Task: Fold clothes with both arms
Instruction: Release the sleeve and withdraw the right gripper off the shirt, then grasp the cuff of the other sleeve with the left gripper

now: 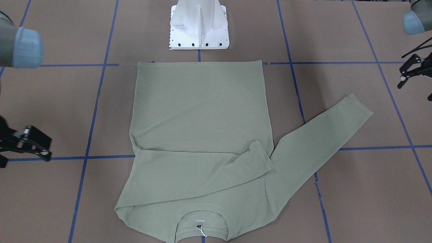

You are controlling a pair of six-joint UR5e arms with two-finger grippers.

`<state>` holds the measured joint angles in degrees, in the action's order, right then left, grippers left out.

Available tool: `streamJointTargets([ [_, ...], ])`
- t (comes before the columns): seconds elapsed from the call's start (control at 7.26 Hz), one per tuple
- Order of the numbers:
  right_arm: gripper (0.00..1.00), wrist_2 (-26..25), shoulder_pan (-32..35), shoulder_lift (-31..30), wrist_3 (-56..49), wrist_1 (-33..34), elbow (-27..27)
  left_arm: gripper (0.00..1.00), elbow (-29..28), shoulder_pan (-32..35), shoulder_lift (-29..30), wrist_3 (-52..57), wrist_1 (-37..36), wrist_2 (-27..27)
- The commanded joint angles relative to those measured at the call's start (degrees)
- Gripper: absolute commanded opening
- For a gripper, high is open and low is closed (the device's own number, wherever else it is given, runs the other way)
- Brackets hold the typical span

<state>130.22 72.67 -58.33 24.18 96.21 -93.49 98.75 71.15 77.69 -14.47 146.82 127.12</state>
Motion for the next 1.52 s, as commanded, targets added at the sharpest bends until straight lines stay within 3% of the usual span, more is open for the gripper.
streamJointTargets([
  [0.0,1.0,2.5,7.9,-13.1,-11.7,-0.5,-5.3,1.0,0.0,-11.3,-3.7,-7.3,6.9,-8.8],
  [0.41,1.0,2.9,9.1,-22.2,-11.8,-0.8,-11.3,1.0,-1.6,-22.3,-5.0,-8.2,7.6,-16.3],
  [0.55,1.0,2.9,9.1,-23.0,-11.7,-0.8,-11.8,1.0,-3.0,-25.3,-4.9,-8.3,7.6,-19.4],
  [0.83,1.0,2.8,9.1,-23.1,-11.5,-0.8,-11.9,0.99,-4.1,-27.0,-4.7,-8.2,7.7,-20.4],
  [1.1,1.0,2.8,9.1,-23.2,-11.4,-0.8,-11.9,0.79,-4.1,-27.3,-4.6,-8.1,7.6,-20.4],
  [1.38,1.0,2.8,9.1,-23.2,-11.3,-0.8,-11.8,0.78,-4.4,-27.9,-4.4,-8.1,7.6,-20.4],
])
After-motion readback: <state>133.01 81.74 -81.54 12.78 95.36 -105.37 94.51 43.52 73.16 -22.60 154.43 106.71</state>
